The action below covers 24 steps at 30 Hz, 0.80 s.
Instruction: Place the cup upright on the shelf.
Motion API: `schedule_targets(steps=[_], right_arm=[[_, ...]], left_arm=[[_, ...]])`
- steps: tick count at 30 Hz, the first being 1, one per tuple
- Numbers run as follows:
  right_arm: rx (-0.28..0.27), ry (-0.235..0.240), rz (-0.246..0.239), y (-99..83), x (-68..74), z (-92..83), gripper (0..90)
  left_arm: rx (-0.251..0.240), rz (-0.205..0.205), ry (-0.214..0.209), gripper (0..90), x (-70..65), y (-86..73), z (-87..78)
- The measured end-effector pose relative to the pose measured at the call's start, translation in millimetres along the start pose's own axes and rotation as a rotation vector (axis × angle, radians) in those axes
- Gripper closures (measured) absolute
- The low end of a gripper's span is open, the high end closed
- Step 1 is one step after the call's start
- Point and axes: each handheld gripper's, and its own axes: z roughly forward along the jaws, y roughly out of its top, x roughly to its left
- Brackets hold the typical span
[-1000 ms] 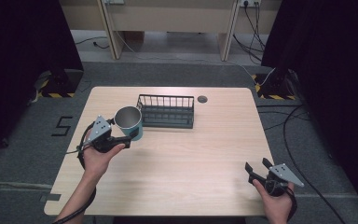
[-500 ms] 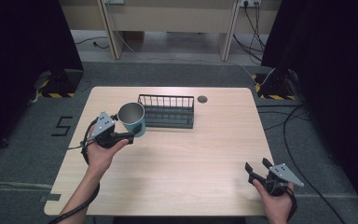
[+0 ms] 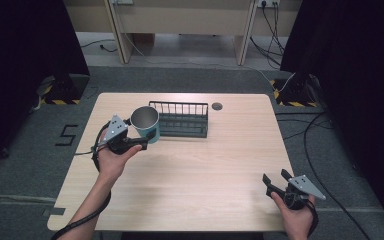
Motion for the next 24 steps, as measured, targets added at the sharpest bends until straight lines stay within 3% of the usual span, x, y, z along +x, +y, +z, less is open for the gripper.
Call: schedule_targets(steps=[24], right_arm=[[-0.001, 0.0, 0.003, 0.0, -0.3, -0.2, 25.9]], left_arm=[[-0.005, 0.006, 0.003, 15.7, 4.4, 11.9, 18.4]])
